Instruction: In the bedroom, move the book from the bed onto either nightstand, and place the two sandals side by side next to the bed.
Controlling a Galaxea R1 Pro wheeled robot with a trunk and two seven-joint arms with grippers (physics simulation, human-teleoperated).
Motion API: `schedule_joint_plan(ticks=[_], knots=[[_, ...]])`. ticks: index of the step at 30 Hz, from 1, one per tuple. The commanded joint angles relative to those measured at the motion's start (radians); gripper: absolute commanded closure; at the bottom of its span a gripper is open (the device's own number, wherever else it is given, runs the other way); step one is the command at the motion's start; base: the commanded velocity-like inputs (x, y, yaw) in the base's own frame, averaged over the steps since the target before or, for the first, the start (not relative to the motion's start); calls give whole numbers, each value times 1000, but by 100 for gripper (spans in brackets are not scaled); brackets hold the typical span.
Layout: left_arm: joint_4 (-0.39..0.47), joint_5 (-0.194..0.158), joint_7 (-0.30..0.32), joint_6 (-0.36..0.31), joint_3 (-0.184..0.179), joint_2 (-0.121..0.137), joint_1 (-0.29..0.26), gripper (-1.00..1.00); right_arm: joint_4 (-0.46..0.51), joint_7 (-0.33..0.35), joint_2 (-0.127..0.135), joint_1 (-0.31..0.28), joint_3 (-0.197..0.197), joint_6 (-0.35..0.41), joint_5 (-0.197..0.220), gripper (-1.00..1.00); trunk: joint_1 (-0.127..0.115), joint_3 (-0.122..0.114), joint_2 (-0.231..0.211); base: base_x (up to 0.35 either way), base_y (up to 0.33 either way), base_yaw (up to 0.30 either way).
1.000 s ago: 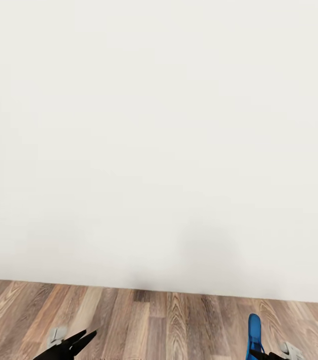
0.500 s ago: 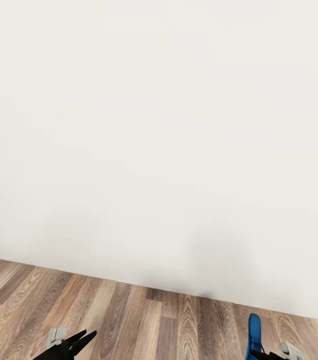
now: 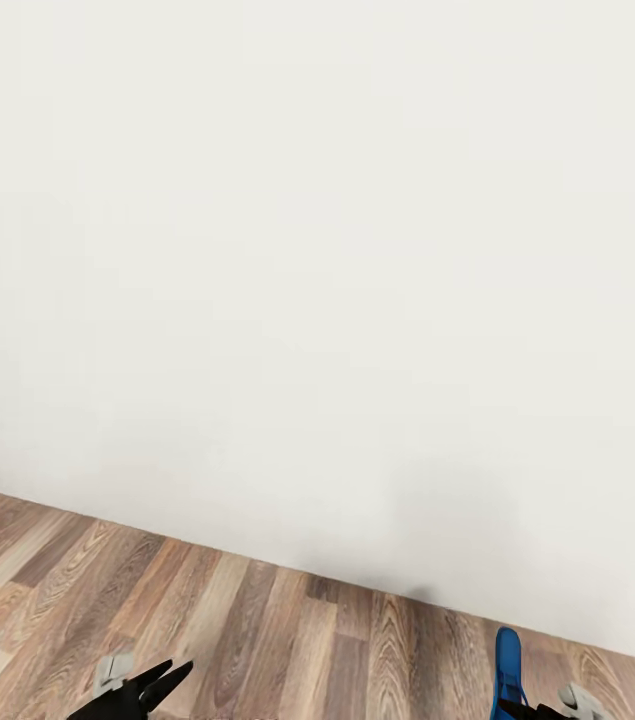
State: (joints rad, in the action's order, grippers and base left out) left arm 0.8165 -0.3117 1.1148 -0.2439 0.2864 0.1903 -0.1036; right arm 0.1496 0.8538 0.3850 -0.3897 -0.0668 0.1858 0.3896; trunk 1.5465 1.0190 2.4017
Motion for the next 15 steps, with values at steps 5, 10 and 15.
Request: schedule_joint_plan(ticks=[5,10,15], knots=[[0,-4,3,-11,0,0,-1,-100,1,4,0,0,-7,11,2,100,0,1,0,0,0,287],[0,-4,3,-10,0,0,-1,-100,1,4,0,0,-7,11,2,100,0,1,0,0,0,290],[0,-4,3,-10,0,0,-1,-100,1,4,0,0,-7,11,2,100,0,1,0,0,0,290]])
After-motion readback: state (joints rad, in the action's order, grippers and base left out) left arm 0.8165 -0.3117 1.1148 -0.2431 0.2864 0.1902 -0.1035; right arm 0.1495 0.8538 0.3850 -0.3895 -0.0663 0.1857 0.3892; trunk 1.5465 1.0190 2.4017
